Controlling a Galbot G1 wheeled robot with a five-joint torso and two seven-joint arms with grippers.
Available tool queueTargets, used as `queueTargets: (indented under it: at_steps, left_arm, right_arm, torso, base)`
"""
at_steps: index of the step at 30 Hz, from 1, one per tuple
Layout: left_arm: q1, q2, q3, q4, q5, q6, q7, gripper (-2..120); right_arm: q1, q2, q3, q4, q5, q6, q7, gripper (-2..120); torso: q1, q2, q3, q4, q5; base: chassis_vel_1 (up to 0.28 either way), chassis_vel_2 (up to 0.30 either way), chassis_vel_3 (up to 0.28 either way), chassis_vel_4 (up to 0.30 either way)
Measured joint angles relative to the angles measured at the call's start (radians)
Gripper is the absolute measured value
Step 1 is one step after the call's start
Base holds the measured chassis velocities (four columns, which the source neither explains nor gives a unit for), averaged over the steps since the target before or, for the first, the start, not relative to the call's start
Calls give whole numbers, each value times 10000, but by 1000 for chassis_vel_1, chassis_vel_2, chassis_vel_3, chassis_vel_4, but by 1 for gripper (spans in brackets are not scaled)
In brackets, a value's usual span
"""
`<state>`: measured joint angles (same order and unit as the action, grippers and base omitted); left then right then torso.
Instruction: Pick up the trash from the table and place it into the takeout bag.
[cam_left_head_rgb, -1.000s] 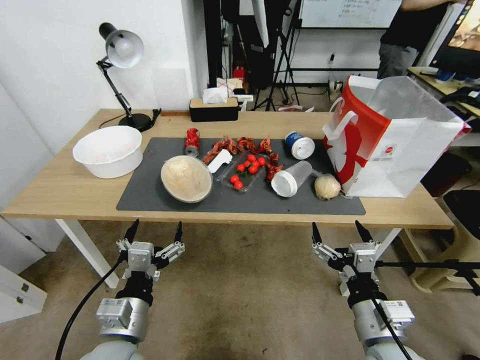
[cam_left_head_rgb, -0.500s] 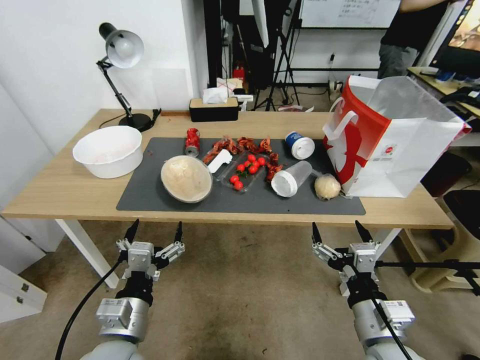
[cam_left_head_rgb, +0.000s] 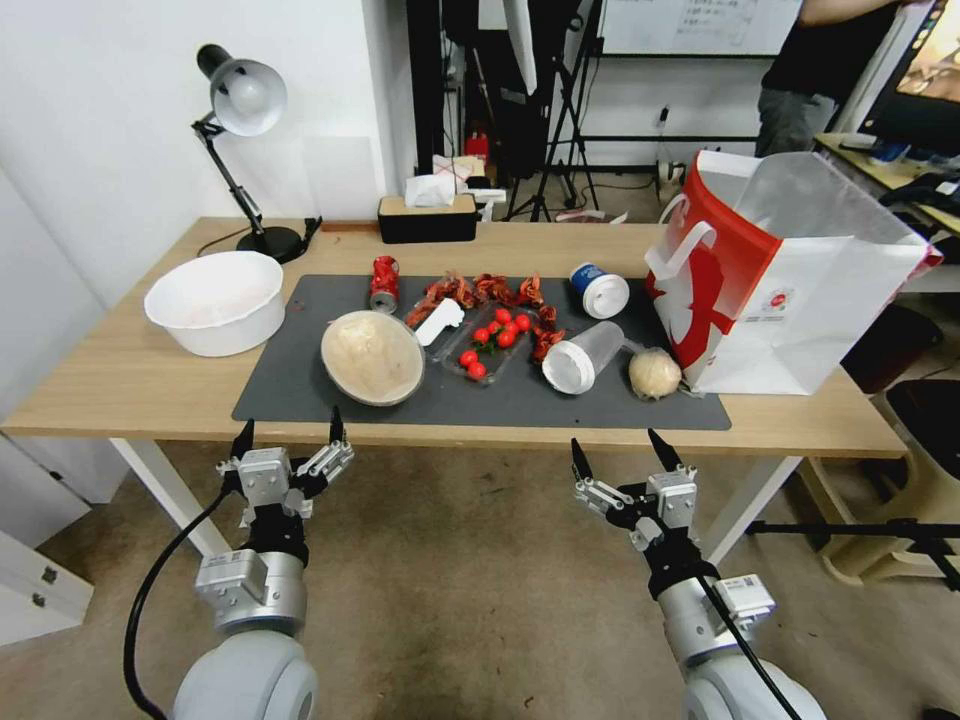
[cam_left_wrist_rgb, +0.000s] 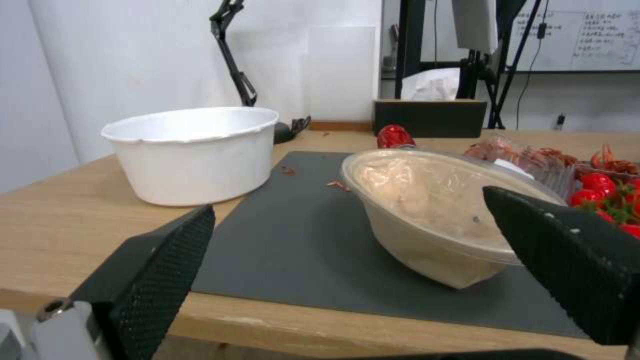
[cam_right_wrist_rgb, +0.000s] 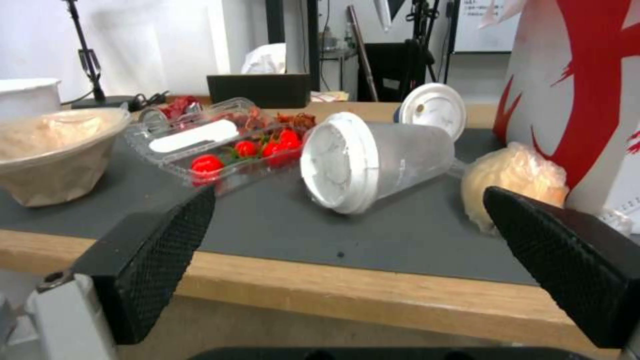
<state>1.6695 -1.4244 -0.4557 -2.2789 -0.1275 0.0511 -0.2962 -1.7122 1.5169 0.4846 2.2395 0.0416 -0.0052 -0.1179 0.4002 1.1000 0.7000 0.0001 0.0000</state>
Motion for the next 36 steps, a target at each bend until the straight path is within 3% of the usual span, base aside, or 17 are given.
queueTargets:
  at_steps: [18, 36]
  left_arm:
    - [221, 150, 59, 133, 190, -166, 390, 100]
    - [426, 150, -211, 135, 596, -355, 878, 100]
  right_arm:
    - [-59, -243, 300, 87, 417, 3, 245, 100]
    - [1710, -1667, 743, -294, 995, -34, 1072, 100]
  torso:
    - [-2, 0, -1, -1, 0]
    - [-3, -1, 0, 3, 2]
  base:
    - [0, 0, 0, 0]
    - [0, 0, 0, 0]
